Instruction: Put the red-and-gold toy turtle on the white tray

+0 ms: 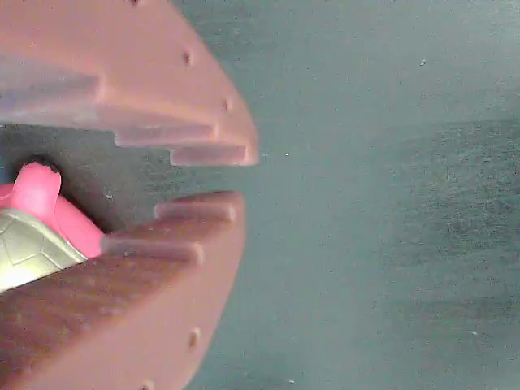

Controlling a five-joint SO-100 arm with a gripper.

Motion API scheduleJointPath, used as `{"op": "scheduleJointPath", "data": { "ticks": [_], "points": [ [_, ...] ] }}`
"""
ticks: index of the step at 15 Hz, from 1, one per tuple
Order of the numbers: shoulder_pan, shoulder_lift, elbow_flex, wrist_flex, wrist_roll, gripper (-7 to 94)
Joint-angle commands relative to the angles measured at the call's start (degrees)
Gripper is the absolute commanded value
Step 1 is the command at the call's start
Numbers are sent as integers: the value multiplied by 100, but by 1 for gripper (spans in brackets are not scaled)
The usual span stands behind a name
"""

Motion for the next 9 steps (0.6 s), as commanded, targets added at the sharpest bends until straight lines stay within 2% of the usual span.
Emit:
{"op": "scheduleJointPath", "data": {
  "ticks": [1,4,6,7,9],
  "points": [
    [9,-9,-62,18,26,0],
    [-193,-396,-431,-79,501,0],
    [-132,-1767,-1582,-246,826,0],
    [-79,-2593,-2250,-167,1046,0],
    [167,-4219,-3841,536,1740,0]
  ]
}}
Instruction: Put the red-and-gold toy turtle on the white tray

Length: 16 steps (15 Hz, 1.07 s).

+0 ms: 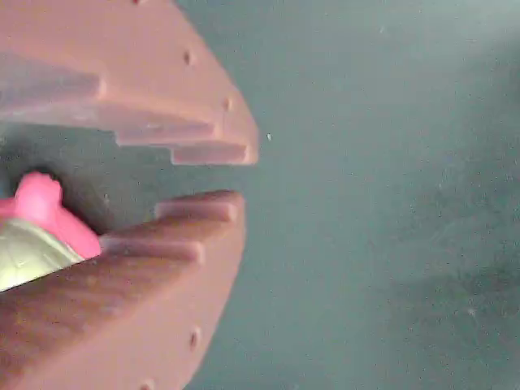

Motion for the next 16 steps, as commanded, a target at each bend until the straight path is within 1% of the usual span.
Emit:
{"op": "scheduleJointPath", "data": {
  "ticks": [1,3,5,8,9,10,12,14,15,16],
  "points": [
    [475,-1837,-2294,844,1020,0],
    [1116,-2971,-3551,1450,1670,0],
    [1837,-3779,-4315,1661,1811,0],
    [2769,-4816,-5045,1521,1652,0],
    [2979,-5273,-5291,1406,1600,0],
    [3164,-5687,-5449,1151,1591,0],
    [3331,-6416,-5968,1134,1547,0],
    [3313,-6697,-6249,1397,1512,1],
    [3305,-6776,-6346,1468,1512,6],
    [3322,-6812,-6416,1503,1512,16]
  ]
}}
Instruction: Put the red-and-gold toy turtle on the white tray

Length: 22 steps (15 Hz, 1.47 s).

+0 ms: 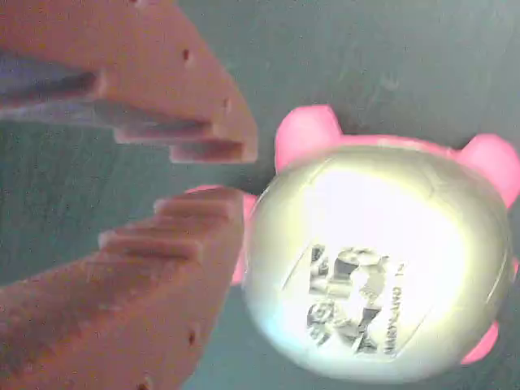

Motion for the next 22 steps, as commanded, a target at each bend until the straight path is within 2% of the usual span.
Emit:
{"op": "scheduleJointPath", "data": {
  "ticks": [1,3,4,6,10,11,12,22],
  "points": [
    [44,158,-431,149,26,19],
    [-26,44,-439,246,53,45],
    [-53,-53,-475,334,88,51],
    [-105,-281,-598,562,141,53],
    [-88,-817,-773,501,185,53],
    [-114,-967,-782,492,193,60],
    [-167,-1160,-870,545,185,62],
    [-97,-2206,-1538,290,229,62]
  ]
}}
